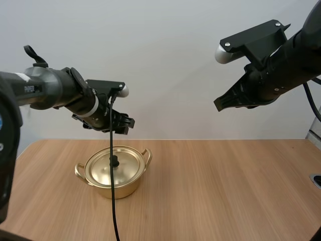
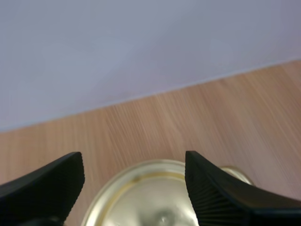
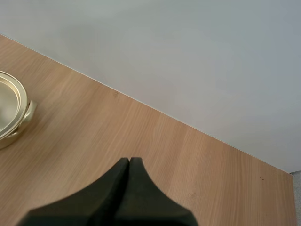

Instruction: Open the pot, put the car inside, and close it

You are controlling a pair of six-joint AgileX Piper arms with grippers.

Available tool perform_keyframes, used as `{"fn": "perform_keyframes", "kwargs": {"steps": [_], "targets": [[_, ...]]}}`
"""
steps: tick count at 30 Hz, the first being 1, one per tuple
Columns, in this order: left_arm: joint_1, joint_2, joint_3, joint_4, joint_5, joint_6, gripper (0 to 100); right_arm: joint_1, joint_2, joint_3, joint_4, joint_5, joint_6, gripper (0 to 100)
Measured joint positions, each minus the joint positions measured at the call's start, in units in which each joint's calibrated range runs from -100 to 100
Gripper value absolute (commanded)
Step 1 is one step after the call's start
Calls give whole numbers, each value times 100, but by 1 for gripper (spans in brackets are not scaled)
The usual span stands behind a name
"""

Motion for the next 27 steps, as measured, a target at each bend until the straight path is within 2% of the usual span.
{"fn": "perform_keyframes", "kwargs": {"steps": [3, 7, 12, 20, 24, 27], "targets": [[45, -531, 0, 0, -791, 0, 100, 0, 0, 0, 0, -98, 0, 0], [201, -1261, -29, 0, -1841, 0, 100, 0, 0, 0, 0, -253, 0, 0], [324, -2059, -386, -31, -3176, -36, 99, 0, 0, 0, 0, -524, 10, 0], [329, -3259, -913, -282, -5286, -879, 32, 0, 0, 0, 183, -982, 18, 0], [329, -3726, -859, -282, -6103, -1151, 12, 0, 0, 0, 183, -1145, 18, 0], [329, -4289, -606, -282, -6633, -1398, 10, 0, 0, 0, 183, -1346, 18, 0]]}}
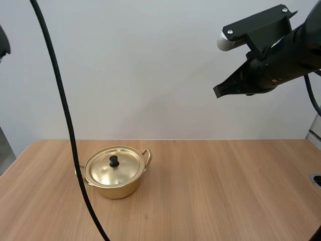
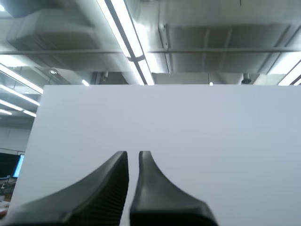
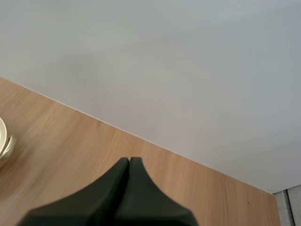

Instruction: Open the pot, put the car inside, and close it

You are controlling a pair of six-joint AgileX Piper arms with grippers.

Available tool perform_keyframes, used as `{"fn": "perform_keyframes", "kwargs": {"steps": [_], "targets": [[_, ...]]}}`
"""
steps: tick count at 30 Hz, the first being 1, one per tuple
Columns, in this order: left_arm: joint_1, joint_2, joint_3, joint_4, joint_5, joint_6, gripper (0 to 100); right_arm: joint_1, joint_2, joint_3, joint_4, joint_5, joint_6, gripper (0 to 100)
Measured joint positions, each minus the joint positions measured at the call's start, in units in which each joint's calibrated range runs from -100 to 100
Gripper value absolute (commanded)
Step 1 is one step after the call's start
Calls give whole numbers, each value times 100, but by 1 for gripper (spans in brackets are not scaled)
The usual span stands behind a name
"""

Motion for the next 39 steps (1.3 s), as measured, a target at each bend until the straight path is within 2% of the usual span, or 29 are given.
{"fn": "perform_keyframes", "kwargs": {"steps": [7, 13, 15, 19, 26, 28, 33, 35, 36, 38, 39], "targets": [[0, -968, 956, 190, 533, 103, 10, 0, 0, 0, 0, -488, -23, 0], [-10, -1703, 1928, 591, 1034, 128, 0, 0, 0, 0, -38, -763, -31, 0], [-49, -1847, 2287, 601, 1089, 175, 0, 0, 0, 0, -40, -802, -31, 0], [-269, -1873, 2886, 601, 1052, 178, 0, 0, 0, 0, -40, -933, -31, 0], [-743, -2106, 3539, 576, -77, 364, 0, 0, 0, 0, 63, -1116, -31, 0], [-798, -2251, 3720, 519, -112, 458, 0, 0, 0, 0, 168, -1116, -7, 0], [-772, -2405, 3964, 403, 134, 533, 0, 0, -29, 0, 359, -1004, -7, 0], [-709, -2486, 4217, 338, 343, 545, 0, 0, -56, 0, 434, -965, -7, 0], [-631, -2538, 4387, 338, 609, 545, 0, 0, -57, 0, 458, -983, -7, 0], [-588, -2552, 4475, 338, 749, 545, 0, 0, -234, 0, 498, -973, -28, 0], [-490, -2552, 4751, 338, 1269, 545, 0, 0, -410, 0, 463, -973, -103, 0]]}}
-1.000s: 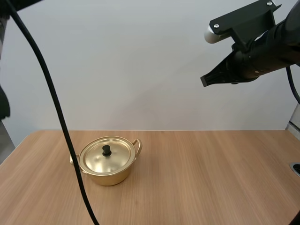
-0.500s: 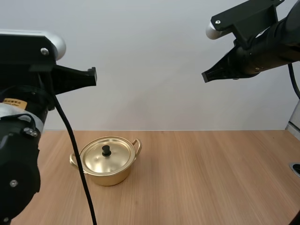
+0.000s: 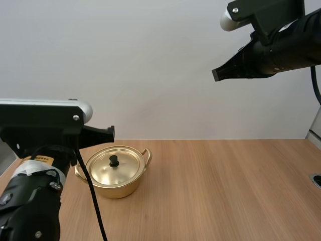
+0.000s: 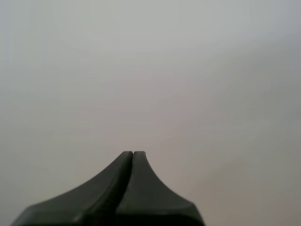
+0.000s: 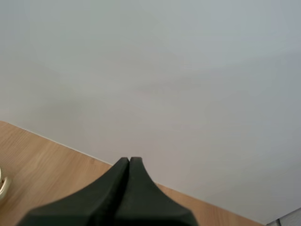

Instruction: Open the pot, put the car inside, and close it

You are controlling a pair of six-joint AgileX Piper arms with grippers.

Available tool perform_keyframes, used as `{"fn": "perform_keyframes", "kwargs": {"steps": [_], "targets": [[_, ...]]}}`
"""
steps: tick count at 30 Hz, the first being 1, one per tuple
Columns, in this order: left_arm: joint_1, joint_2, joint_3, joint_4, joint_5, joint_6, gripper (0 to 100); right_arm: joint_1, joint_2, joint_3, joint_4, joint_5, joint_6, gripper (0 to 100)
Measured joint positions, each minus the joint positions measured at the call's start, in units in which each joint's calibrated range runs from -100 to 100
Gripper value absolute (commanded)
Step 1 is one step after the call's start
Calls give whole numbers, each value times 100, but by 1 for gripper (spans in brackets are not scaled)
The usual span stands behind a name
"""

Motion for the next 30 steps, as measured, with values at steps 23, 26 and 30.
{"fn": "perform_keyframes", "kwargs": {"steps": [23, 26, 30], "targets": [[-103, 0, 291, 2017, 2671, 0, 0, 0, -401, 0, -126, -50, -41, 0], [-103, -75, 437, 2017, 2528, 0, 0, 0, -401, 0, -126, 34, -41, 0], [-149, -434, 825, 2017, 1995, 0, 0, 0, -401, 0, -126, 34, -15, 0]]}}
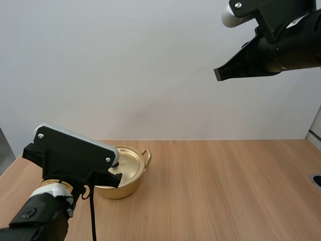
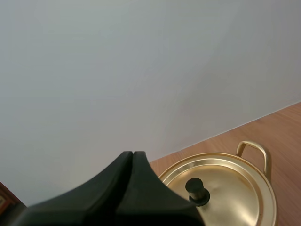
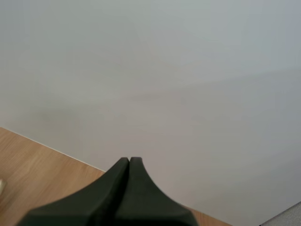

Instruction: Open the pot, put the car inside, and close it

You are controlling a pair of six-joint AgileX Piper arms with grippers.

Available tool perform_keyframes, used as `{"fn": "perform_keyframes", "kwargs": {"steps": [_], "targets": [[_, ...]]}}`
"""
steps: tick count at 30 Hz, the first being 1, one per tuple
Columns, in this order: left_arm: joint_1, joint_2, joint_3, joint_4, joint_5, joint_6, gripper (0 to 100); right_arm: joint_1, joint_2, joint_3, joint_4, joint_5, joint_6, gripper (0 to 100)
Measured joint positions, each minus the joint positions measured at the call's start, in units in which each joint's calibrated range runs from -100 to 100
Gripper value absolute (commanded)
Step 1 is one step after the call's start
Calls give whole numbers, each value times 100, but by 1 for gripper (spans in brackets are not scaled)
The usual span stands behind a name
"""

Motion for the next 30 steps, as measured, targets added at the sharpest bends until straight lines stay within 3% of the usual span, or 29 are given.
{"fn": "perform_keyframes", "kwargs": {"steps": [12, 28, 30], "targets": [[-19, -740, 888, 12, -457, 0, 0, 0, 0, 0, 0, 150, 9, 0], [-68, -740, 888, 12, 337, 0, 0, 0, 0, 0, 0, 477, 35, 0], [-68, -740, 888, -80, 1034, -45, 0, 0, 0, 0, 32, 500, 159, 0]]}}
